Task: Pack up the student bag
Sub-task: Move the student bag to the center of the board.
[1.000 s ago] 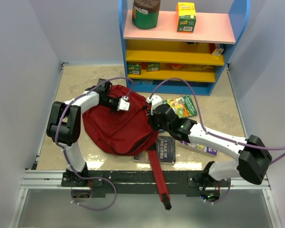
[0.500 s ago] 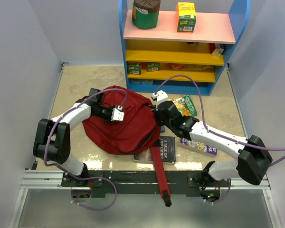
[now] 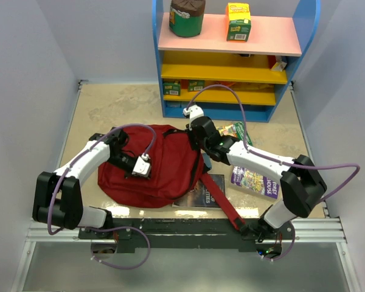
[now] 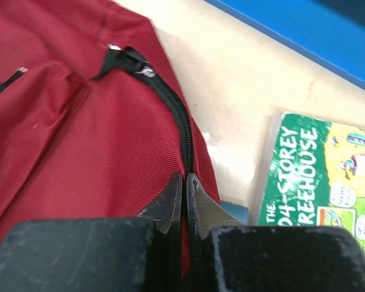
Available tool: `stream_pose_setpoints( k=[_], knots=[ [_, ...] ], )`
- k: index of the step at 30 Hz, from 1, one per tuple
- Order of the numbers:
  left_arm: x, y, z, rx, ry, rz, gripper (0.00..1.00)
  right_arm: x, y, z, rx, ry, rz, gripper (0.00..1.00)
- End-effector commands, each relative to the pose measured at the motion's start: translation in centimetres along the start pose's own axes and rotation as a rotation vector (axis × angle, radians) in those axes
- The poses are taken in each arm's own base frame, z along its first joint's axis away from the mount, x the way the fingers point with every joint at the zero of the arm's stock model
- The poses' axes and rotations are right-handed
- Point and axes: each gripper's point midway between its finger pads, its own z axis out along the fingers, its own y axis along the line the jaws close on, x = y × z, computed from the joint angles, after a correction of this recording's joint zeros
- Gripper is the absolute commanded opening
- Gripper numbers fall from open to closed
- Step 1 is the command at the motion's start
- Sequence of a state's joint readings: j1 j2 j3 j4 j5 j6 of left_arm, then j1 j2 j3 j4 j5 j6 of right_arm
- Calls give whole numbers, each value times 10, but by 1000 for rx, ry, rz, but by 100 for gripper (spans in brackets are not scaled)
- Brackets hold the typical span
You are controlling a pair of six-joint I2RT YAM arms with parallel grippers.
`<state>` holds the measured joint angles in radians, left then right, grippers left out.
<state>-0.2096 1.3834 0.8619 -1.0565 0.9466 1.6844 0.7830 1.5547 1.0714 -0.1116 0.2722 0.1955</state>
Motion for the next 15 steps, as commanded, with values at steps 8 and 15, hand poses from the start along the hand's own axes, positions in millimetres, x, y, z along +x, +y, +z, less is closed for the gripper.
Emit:
stream_pose_setpoints(
  k=[8, 15],
  knots=[
    [10, 149, -88, -586, 52, -201, 75, -8, 4, -16, -28, -78, 12, 0],
    [24, 165, -82, -600, 33, -234, 75, 7, 6, -18, -49, -68, 7, 0]
  ],
)
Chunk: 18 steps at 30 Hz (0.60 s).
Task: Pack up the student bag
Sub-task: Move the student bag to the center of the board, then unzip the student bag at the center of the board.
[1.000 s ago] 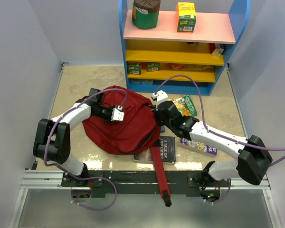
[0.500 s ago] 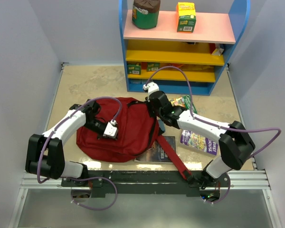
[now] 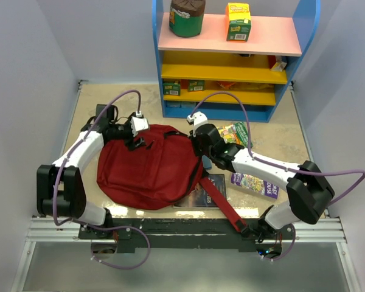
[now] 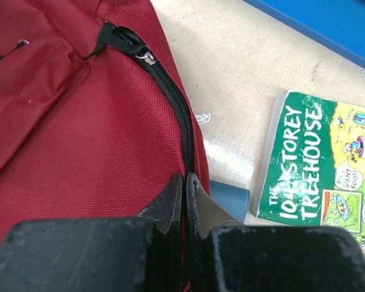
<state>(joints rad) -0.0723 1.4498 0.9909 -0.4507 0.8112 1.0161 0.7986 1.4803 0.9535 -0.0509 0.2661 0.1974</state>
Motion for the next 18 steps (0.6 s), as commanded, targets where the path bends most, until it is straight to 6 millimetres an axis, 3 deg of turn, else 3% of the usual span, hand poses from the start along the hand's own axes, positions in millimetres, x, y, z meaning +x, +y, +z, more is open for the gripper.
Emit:
stream_pose_setpoints(
  k=[1, 8, 12, 18],
  knots=[
    [-6, 15, 9, -27, -53, -29, 75, -11, 5, -5, -28, -52, 9, 0],
    [19, -8, 28, 126, -40, 7, 76, -14, 7, -4, -38, -55, -6, 0],
    [18, -25, 31, 226, -77, 22, 77, -17, 8, -5, -43, -60, -6, 0],
    [11, -10, 41, 201, -117, -6, 79, -16, 13, -6, -65, -57, -10, 0]
  ],
)
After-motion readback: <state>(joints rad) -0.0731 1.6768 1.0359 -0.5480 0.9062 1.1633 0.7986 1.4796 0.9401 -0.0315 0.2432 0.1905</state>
